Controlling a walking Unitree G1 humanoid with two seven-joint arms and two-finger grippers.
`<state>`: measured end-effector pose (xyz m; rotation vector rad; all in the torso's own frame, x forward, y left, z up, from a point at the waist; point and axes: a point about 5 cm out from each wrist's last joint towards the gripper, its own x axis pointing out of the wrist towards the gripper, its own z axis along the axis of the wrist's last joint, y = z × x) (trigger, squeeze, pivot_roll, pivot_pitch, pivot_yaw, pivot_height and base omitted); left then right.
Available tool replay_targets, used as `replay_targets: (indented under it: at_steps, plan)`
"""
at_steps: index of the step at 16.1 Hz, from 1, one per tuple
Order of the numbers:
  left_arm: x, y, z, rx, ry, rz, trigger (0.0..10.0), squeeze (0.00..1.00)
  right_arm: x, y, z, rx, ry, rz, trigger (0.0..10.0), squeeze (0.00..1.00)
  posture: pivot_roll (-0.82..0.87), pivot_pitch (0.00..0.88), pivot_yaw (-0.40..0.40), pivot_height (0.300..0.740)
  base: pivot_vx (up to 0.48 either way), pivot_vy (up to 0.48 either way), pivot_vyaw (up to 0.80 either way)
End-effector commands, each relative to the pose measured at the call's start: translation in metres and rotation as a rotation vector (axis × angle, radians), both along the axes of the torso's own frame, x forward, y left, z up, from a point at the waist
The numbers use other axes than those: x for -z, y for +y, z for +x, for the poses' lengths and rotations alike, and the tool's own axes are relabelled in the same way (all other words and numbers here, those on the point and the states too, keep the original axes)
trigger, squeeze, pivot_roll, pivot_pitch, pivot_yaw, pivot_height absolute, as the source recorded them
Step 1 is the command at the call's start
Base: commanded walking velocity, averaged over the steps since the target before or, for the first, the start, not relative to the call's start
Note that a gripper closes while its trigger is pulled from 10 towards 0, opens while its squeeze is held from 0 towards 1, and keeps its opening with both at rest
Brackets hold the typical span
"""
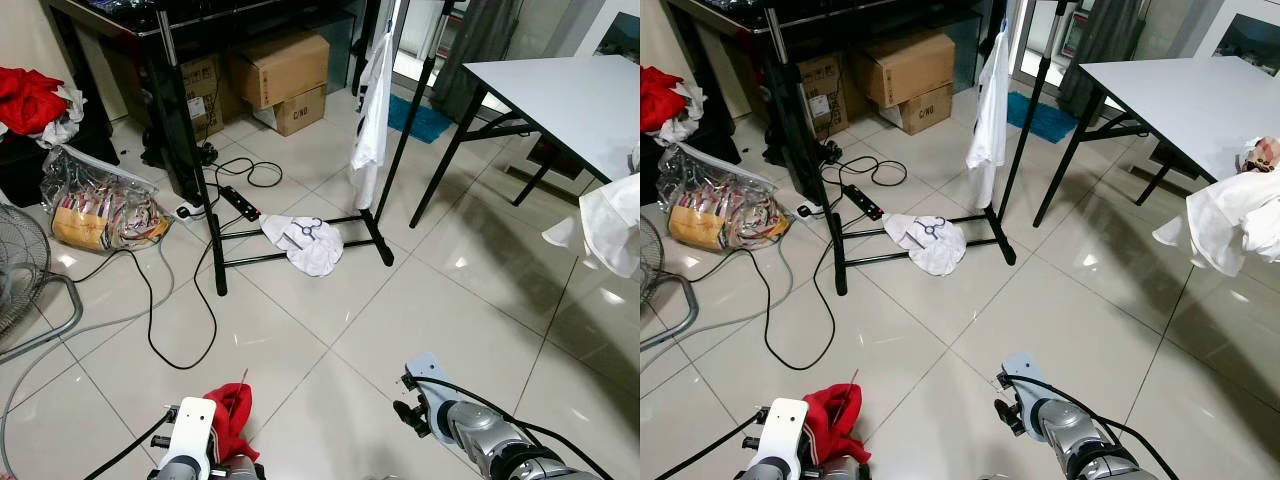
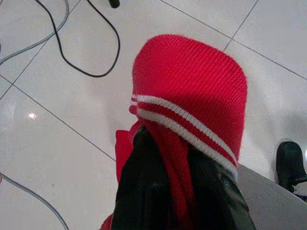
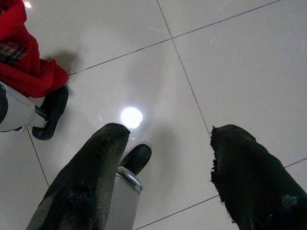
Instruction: Hang hanger
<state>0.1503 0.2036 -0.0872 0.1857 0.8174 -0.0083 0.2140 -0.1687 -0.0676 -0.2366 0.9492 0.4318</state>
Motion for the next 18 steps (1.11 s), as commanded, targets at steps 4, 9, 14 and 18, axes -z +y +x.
replay_targets:
  at_steps: [4, 9, 14, 18]
  plan:
    - [0.0013, -0.0024, -0.0014, 0.005, 0.011, 0.001, 10.0, 0.00, 0.0000, -0.0027, -0.0004, 0.005, -0.003, -0.007, 10.0, 0.00, 0.10, 0.013, -0.051, 0.740, 0.000, 0.000, 0.00]
    - [0.0014, -0.0027, -0.0015, 0.005, 0.011, 0.001, 10.0, 0.00, 0.0001, -0.0033, -0.0007, 0.000, -0.002, -0.010, 10.0, 0.00, 0.10, 0.014, -0.054, 0.740, 0.000, 0.000, 0.00]
    - [0.0013, -0.0020, -0.0015, 0.004, 0.010, 0.004, 10.0, 0.00, -0.0002, -0.0031, -0.0002, -0.004, -0.003, -0.011, 10.0, 0.00, 0.11, 0.010, -0.054, 0.740, 0.000, 0.000, 0.00]
    - [0.0011, -0.0012, -0.0015, 0.004, 0.010, 0.005, 10.0, 0.00, -0.0002, -0.0029, -0.0001, -0.006, -0.003, -0.011, 10.0, 0.00, 0.11, 0.010, -0.054, 0.740, 0.000, 0.000, 0.00]
